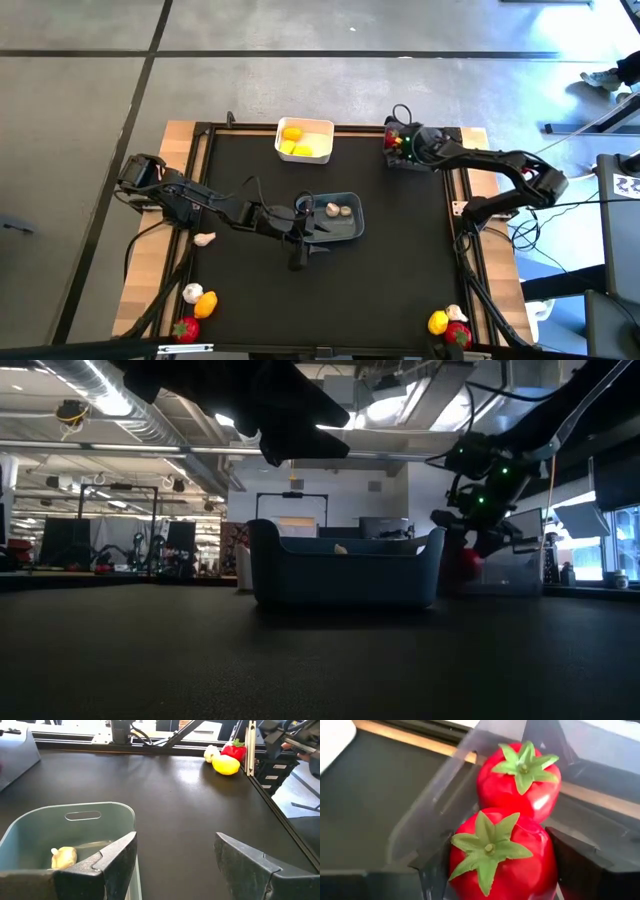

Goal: Sort produce into baskets
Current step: Put the red tomato into the black bin, then put the white garlic into the blue bin

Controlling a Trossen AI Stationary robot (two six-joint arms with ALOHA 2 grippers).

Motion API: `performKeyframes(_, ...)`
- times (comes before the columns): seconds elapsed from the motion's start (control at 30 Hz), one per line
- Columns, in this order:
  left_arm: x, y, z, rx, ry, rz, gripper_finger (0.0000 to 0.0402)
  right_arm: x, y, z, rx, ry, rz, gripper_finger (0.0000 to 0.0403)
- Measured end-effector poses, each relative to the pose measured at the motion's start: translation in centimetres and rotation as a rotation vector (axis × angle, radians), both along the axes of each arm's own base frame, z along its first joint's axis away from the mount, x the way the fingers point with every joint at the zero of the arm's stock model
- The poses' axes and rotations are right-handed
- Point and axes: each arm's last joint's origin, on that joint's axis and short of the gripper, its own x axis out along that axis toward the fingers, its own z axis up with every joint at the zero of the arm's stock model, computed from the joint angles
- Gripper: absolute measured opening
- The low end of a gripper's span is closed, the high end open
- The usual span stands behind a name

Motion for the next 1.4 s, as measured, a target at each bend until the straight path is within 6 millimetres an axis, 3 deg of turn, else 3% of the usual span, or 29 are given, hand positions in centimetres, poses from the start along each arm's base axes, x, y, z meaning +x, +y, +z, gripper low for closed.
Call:
performKeyframes(0.7,0.0,0.0,0.0,0.007,-0.001,-0.003,0.0258,0.2,-0.2,-0.5,-0.011,0.032,0.032,0.0374)
performKeyframes(0.97,0.1,0.3,0.0,-0.023,0.002,0.019,0.0258,-0.3,0.5,2.1,-0.075,-0.052,0.092,0.0379)
performKeyframes(1.17,0.0,0.7,0.0,-0.049,0.013,0.029,0.0258,-0.4,1.9,4.6,-0.068,-0.219,0.239,0.0379)
performKeyframes(1.4,-0.9,0.8,1.5,-0.044,0.017,0.027,0.0258,1.3,6.0,6.3,-0.018,-0.351,0.537,0.0377)
